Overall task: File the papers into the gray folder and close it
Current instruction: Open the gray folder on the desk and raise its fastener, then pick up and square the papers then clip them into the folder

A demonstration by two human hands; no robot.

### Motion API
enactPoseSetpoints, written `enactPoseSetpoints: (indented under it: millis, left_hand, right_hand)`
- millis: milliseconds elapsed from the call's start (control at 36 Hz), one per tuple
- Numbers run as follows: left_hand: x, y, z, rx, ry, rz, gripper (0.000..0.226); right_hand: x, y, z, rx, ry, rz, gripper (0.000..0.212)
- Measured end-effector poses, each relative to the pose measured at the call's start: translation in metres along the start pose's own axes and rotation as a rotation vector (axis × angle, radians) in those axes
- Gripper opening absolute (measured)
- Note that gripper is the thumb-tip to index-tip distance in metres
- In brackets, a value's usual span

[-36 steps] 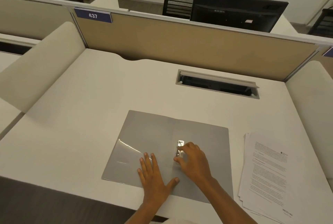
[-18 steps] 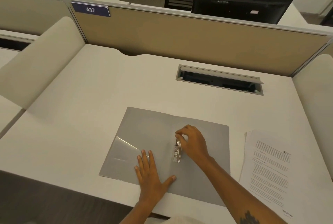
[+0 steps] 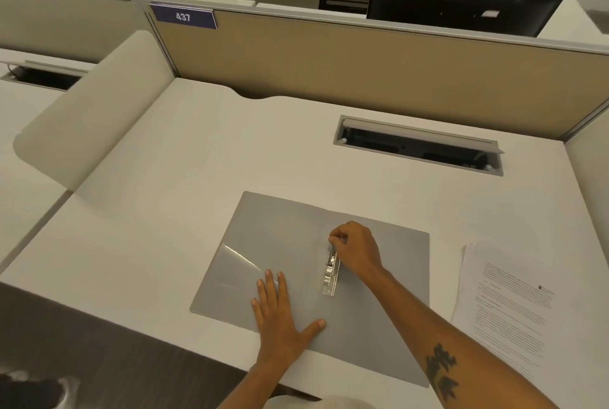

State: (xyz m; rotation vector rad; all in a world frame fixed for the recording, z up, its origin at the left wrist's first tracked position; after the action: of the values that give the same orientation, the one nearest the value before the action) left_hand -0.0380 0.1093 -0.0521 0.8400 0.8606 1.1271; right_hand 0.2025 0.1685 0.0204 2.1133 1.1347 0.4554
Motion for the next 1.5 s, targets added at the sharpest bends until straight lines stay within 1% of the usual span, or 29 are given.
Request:
enactPoseSetpoints:
  millis: [83,139,250,417,500,583,694,806,944,1028,1111,1222,1361,1500]
  left_hand:
    - [0.005,-0.002,-0.004,-0.01,0.025,-0.003,0.141]
    - [0.0,-0.014,0.033,0.012,-0.057,-0.038,0.143]
    - [0.003,-0.012,0.021,0.035,-0.021,-0.051,0.145]
    - [-0.002,-0.001,-0.002,0.06,0.078,-0.037,0.139]
    - [-0.001,0.003,0.008,0.021,0.05,-0.028,0.134]
    - [-0.001,0.002,0.058,-0.068,-0.091,-0.032,0.12]
    - [-0.002,-0.006,0.13,-0.171,-0.267,-0.063,0.102]
    - [-0.002,-0.02,0.19,-0.355,-0.336,-0.146,0.083]
    - [0.001,-0.05,0.256,-0.329,-0.41,-0.251,0.074]
    - [0.004,-0.068,0.286,-0.28,-0.453,-0.285,0.069]
    - [0.007,-0.083,0.31,-0.242,-0.476,-0.299,0.072]
    - [0.015,-0.098,0.331,-0.209,-0.455,-0.307,0.079]
    - [0.026,-0.109,0.351,-0.184,-0.435,-0.289,0.087]
    - [0.036,-0.116,0.366,-0.216,-0.376,-0.271,0.096]
  right_hand:
    - [-0.001,0.003,0.002,0.005,0.016,-0.003,0.008]
    - [-0.006,0.043,0.036,0.025,-0.022,0.064,0.008]
    - [-0.015,0.047,0.044,0.056,0.006,0.067,0.007]
    - [-0.033,0.06,0.062,0.071,-0.016,0.105,0.009]
    - [-0.038,0.074,0.074,0.082,-0.034,0.117,0.01]
    - [-0.049,0.105,0.107,0.069,-0.1,0.165,0.011]
    - [-0.06,0.149,0.146,0.007,-0.134,0.242,0.014]
    - [-0.071,0.185,0.175,-0.049,-0.177,0.277,0.014]
    - [-0.088,0.22,0.205,-0.137,-0.209,0.263,0.02]
    - [-0.097,0.232,0.218,-0.206,-0.196,0.229,0.028]
    - [-0.105,0.235,0.23,-0.263,-0.202,0.165,0.04]
    - [-0.113,0.227,0.243,-0.294,-0.222,0.084,0.054]
    - [-0.118,0.22,0.25,-0.312,-0.233,0.099,0.055]
    - [-0.117,0.22,0.249,-0.325,-0.173,0.128,0.052]
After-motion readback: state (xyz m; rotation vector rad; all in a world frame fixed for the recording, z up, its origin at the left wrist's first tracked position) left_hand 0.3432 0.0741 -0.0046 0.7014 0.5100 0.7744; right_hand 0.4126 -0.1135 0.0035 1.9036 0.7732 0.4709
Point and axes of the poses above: each hand's wrist, its own x-axis towards the middle knuckle, its own y-axis out of the back of the hand, z = x × y, the point moved 9 cm from there along x, towards the middle knuckle, and after that the axes turned 13 degrees about z, right-handed, at the moved point
